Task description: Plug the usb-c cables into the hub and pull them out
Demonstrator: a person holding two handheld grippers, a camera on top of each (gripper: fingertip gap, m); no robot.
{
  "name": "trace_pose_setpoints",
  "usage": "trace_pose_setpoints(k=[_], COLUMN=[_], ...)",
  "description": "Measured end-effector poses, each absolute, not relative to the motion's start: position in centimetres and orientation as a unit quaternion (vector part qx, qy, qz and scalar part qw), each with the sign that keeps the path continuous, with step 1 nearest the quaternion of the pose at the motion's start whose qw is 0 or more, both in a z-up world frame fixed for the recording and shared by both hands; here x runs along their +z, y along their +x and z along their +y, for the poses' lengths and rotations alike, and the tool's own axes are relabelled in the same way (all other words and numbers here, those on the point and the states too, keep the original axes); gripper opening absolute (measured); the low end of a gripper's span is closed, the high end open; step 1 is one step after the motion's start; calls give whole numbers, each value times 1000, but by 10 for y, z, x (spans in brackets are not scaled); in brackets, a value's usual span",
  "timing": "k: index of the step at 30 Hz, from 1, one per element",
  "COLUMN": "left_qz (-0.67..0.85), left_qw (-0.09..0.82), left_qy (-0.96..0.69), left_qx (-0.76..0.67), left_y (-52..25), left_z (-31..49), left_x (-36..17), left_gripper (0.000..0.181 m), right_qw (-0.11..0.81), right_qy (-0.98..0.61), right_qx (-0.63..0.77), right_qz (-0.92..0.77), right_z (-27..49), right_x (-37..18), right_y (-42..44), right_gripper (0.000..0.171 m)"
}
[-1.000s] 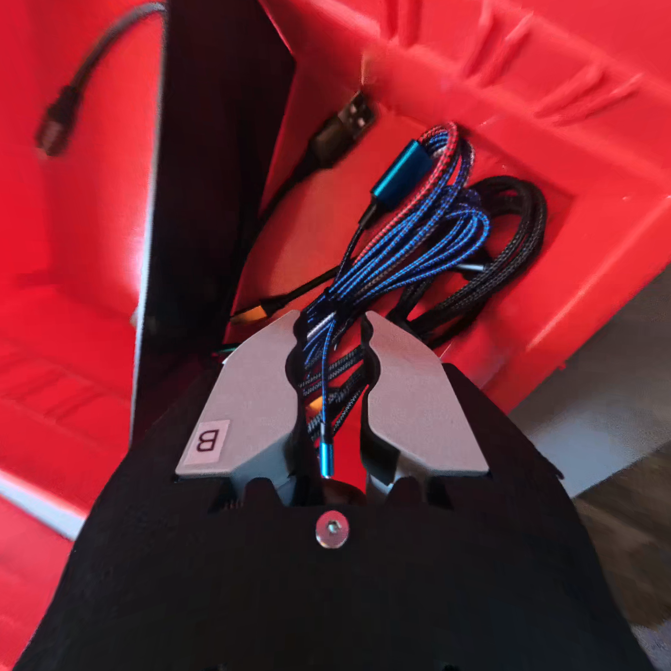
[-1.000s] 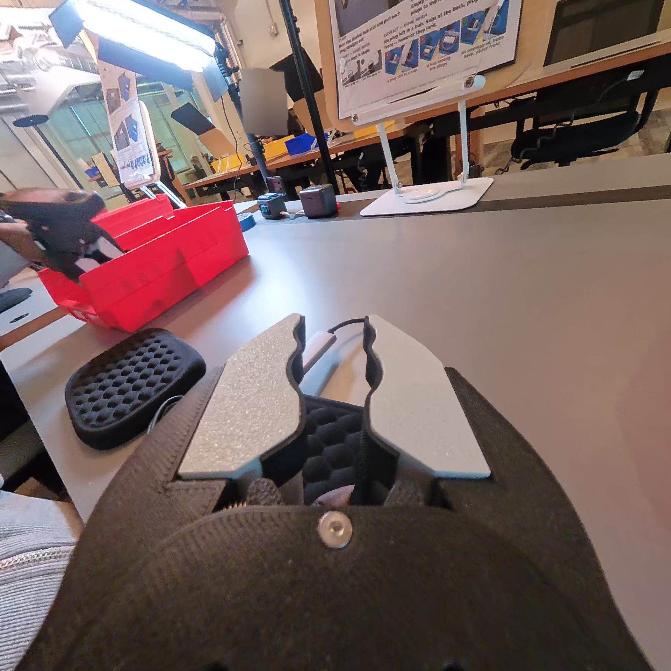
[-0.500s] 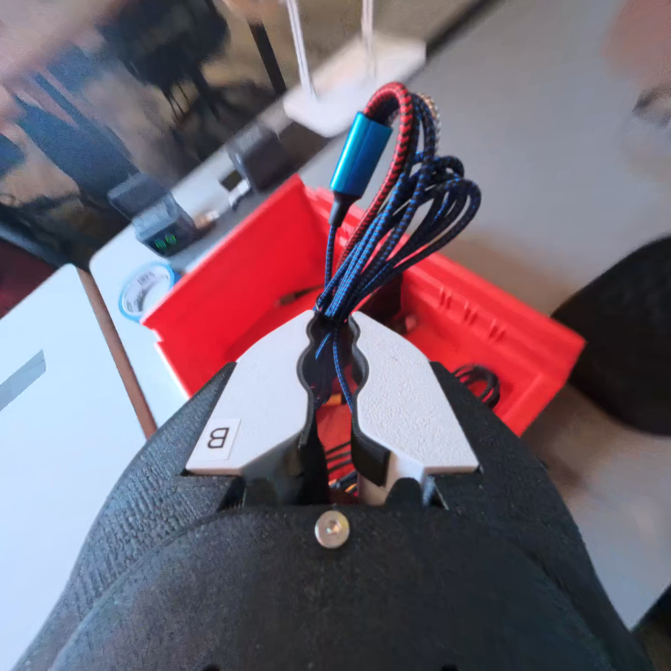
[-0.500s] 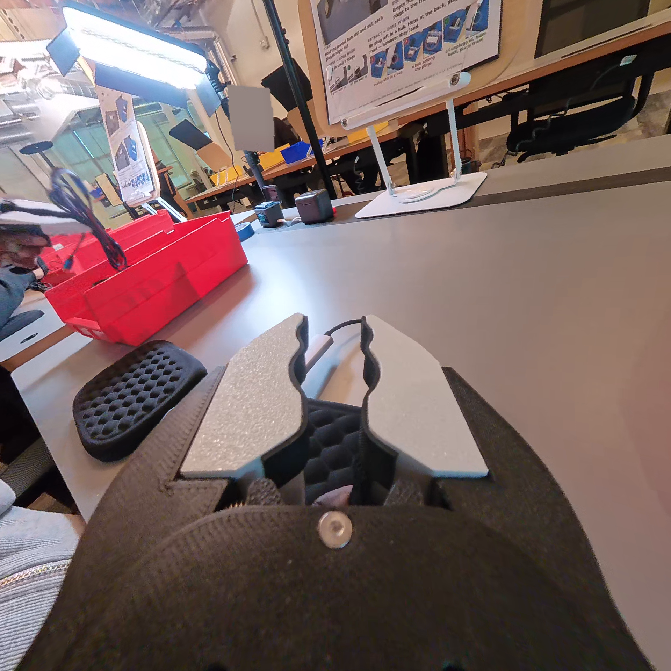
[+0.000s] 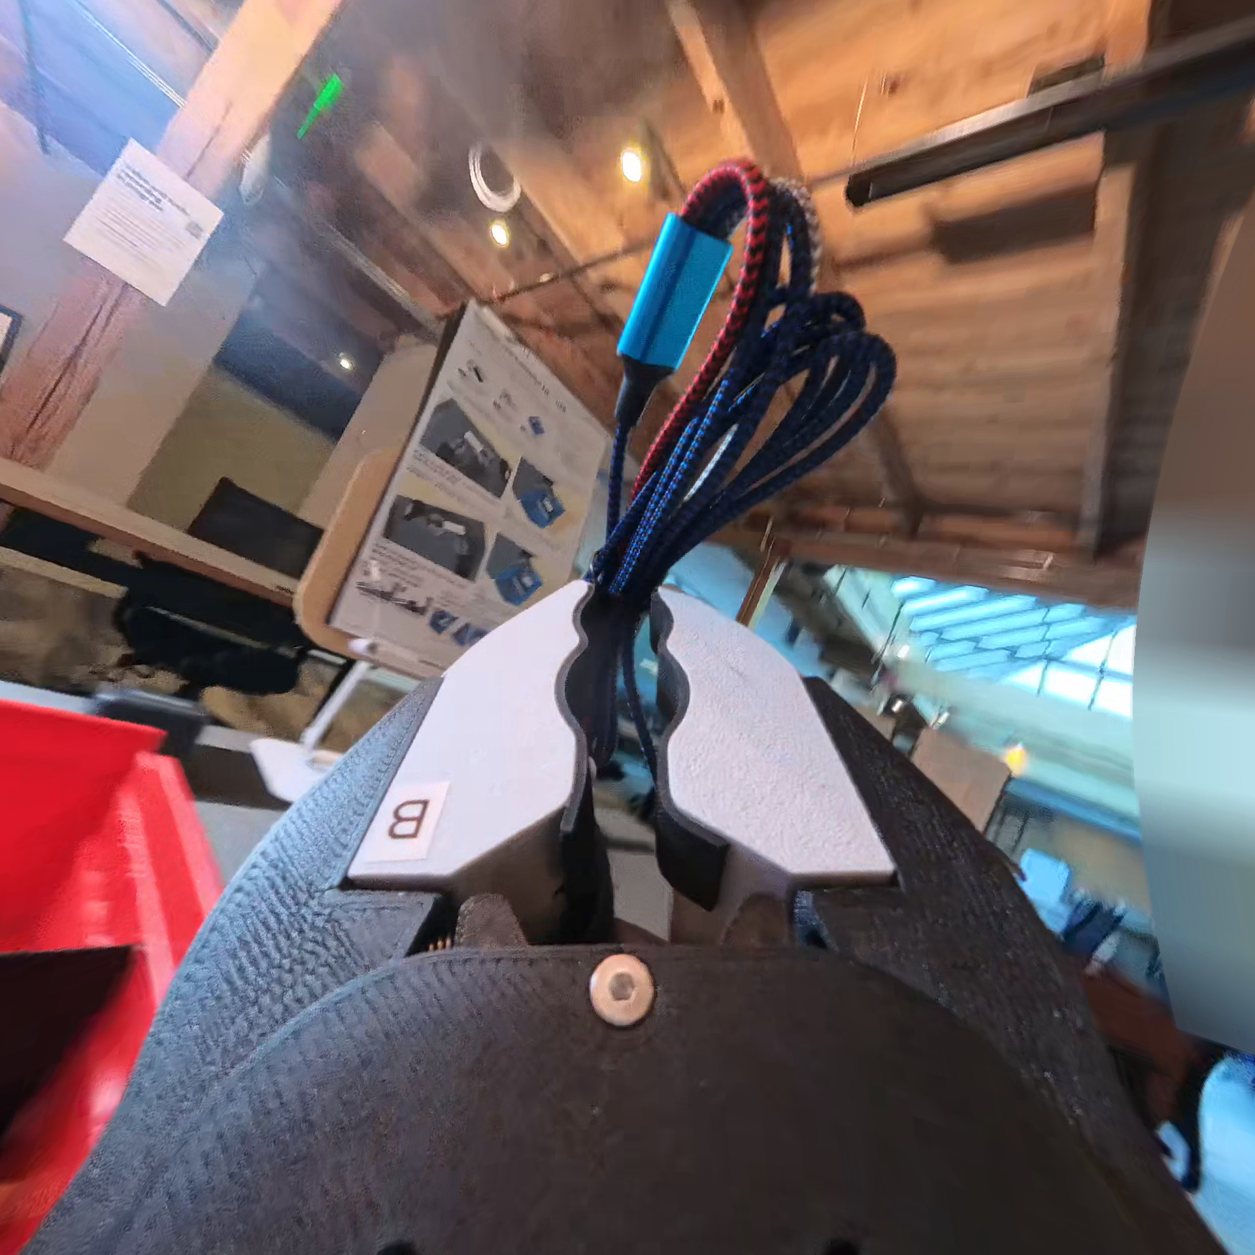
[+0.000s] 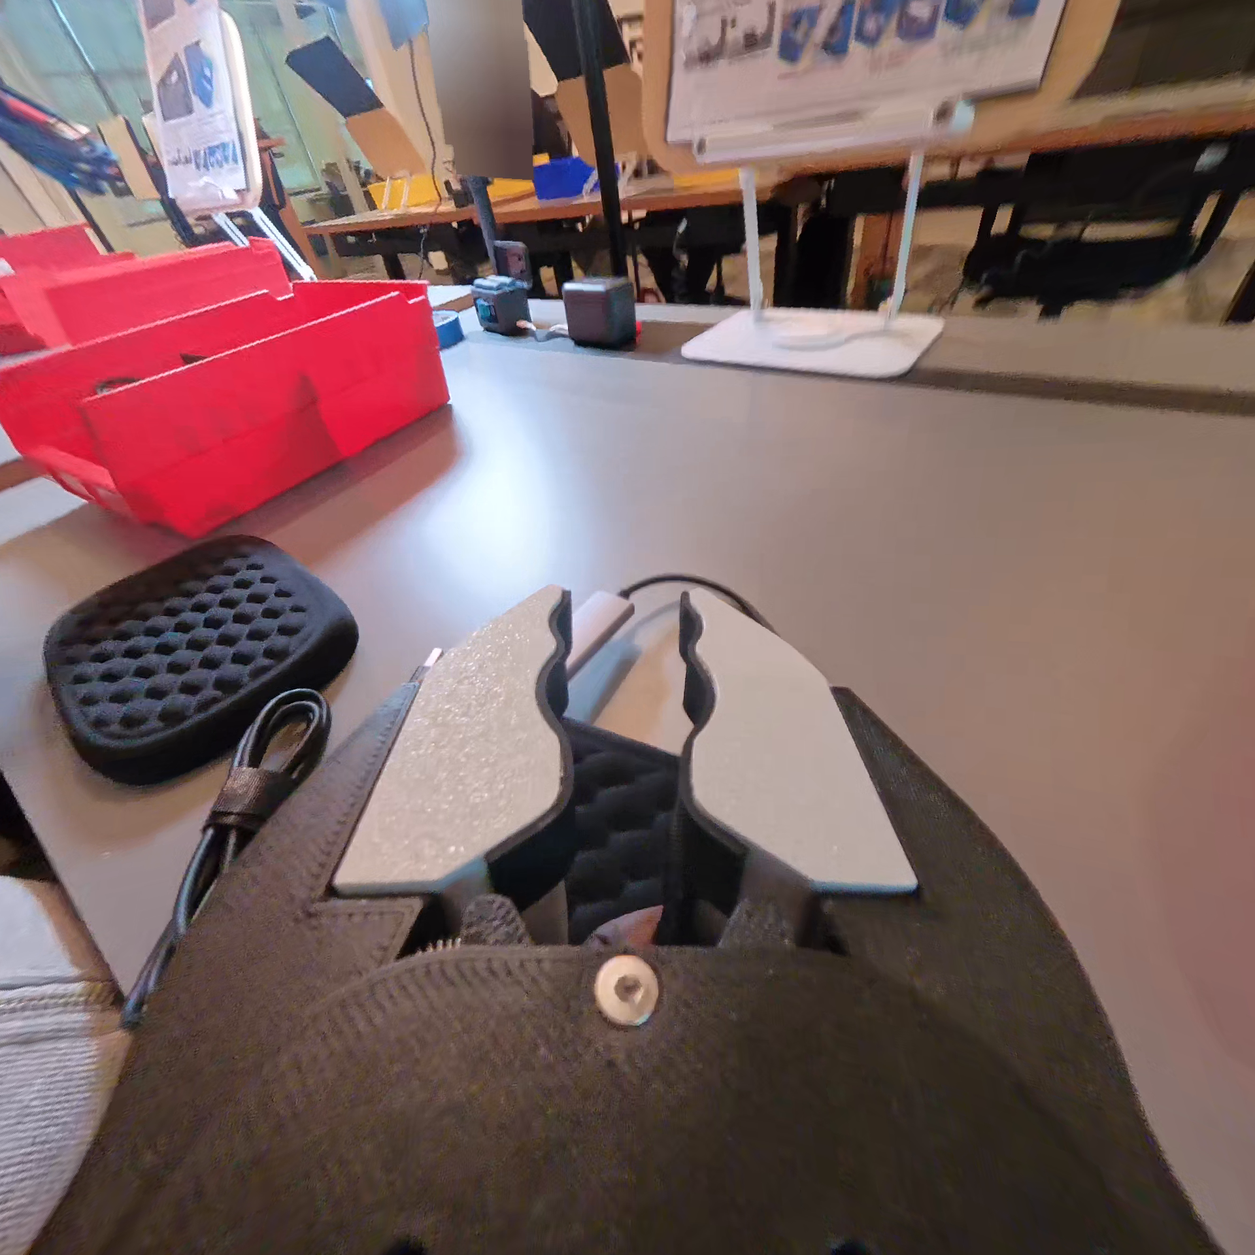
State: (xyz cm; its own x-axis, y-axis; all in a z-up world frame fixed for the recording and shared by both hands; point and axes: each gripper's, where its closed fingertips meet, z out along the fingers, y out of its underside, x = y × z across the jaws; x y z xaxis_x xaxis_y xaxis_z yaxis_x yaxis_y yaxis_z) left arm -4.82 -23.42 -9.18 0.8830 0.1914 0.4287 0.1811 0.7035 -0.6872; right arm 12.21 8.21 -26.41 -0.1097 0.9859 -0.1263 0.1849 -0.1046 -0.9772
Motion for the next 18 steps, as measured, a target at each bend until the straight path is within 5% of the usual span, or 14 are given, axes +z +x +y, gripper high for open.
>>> trace_pose_setpoints(k=[3, 9, 18], left_qz=[-257, -293, -338], left_qw=[908, 897, 864], left_qy=[-327, -305, -299], left_qx=[-51, -128, -223], left_y=[-24, 3, 8], left_z=[-204, -146, -128], left_x=[-97, -116, -141], left_gripper=[15, 14, 14], right_qw=[452, 422, 512], right_qy=[-463, -333, -307], right_qx=[543, 619, 569], right_qz=[-535, -572, -566], right_z=[47, -87, -125], right_x=[-225, -184, -185], right_y=[122, 110, 75], right_gripper=[29, 31, 28])
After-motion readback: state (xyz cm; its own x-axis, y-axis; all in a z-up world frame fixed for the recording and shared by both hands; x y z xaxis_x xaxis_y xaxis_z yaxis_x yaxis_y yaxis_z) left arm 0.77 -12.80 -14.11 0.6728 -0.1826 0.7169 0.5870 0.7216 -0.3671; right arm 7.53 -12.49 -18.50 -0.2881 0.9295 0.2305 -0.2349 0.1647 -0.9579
